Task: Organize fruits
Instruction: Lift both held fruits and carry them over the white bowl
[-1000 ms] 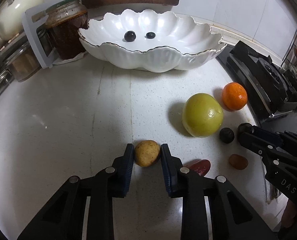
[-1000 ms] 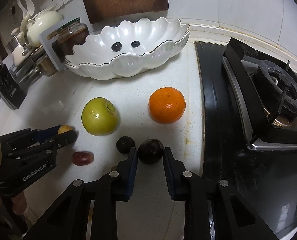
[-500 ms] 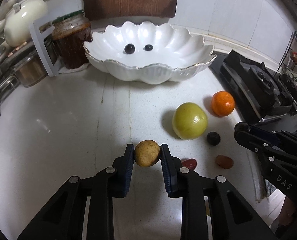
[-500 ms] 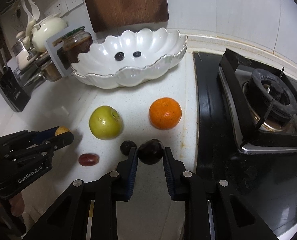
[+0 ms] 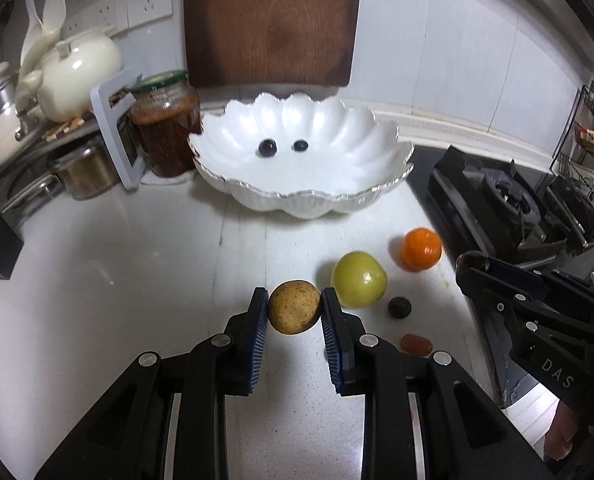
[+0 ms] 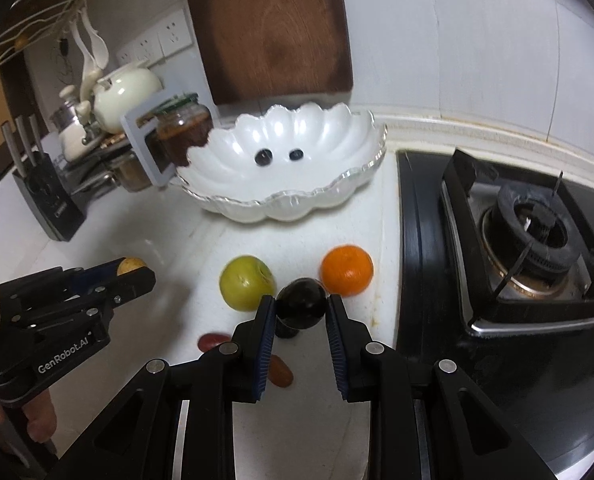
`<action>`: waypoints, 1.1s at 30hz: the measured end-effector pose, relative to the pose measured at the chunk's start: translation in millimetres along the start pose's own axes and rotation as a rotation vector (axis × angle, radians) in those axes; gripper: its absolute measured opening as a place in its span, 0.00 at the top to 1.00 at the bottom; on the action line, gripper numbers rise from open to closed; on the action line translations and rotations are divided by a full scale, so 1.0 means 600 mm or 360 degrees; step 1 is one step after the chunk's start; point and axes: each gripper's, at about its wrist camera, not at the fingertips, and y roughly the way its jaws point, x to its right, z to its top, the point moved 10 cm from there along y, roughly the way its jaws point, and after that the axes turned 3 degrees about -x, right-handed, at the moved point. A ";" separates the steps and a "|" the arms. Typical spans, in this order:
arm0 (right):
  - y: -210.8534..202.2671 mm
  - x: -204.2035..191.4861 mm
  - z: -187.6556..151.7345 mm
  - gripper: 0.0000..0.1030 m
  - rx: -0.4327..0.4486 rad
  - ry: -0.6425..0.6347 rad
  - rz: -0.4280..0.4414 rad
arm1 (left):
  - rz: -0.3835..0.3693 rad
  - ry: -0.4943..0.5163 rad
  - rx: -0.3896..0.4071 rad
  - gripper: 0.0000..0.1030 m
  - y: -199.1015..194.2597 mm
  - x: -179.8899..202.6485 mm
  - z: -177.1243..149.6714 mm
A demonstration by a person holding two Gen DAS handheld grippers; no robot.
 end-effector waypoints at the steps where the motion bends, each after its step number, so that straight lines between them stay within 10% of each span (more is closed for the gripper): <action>1: -0.005 -0.002 0.003 0.74 0.0012 -0.0004 0.0006 | 0.0000 -0.0001 0.0010 0.74 -0.004 0.000 0.002; 33: -0.070 -0.011 0.158 0.73 0.0359 -0.0067 0.0032 | 0.0088 0.0051 0.0389 0.74 -0.097 0.006 0.152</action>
